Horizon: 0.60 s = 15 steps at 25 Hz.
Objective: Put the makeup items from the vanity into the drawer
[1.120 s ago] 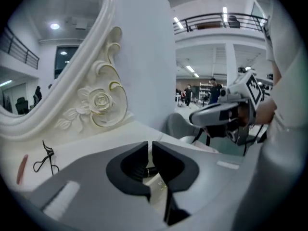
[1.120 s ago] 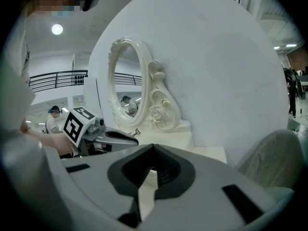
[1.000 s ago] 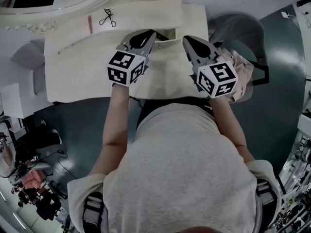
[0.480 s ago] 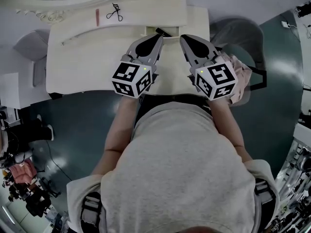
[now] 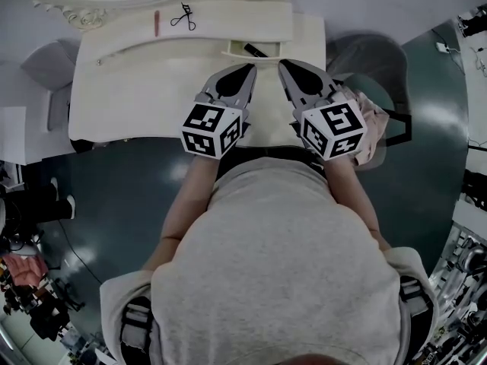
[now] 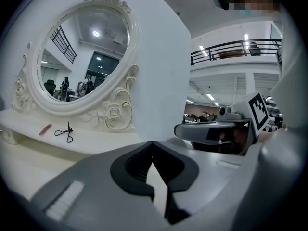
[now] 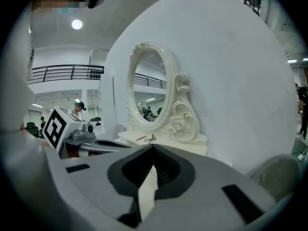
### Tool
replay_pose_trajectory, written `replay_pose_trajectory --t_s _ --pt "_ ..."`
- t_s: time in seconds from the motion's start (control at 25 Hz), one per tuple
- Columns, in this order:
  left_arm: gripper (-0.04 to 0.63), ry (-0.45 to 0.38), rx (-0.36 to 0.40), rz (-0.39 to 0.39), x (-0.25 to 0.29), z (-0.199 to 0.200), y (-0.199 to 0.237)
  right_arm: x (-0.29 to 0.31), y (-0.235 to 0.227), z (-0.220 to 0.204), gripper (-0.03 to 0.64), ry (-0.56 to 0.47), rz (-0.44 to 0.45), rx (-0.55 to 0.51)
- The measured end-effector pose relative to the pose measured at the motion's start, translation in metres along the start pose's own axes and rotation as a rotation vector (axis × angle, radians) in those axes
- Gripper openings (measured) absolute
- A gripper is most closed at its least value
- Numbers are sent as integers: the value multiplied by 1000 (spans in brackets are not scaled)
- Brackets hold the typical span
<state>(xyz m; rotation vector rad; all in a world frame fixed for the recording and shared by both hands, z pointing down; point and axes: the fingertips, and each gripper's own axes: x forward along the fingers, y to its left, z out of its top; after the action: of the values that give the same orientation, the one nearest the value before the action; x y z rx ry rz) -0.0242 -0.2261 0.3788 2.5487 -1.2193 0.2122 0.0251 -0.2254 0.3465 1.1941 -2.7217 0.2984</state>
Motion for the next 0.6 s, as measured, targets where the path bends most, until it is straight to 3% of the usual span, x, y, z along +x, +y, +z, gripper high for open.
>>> replay_pose_trajectory --t_s 0.28,0.6 --pt "9 31 17 -14 -1 -4 -2 -1 7 -7 8 25 31 -5" --pt "9 32 23 -36 3 -3 -8 -4 12 -7 8 88 102 -98"
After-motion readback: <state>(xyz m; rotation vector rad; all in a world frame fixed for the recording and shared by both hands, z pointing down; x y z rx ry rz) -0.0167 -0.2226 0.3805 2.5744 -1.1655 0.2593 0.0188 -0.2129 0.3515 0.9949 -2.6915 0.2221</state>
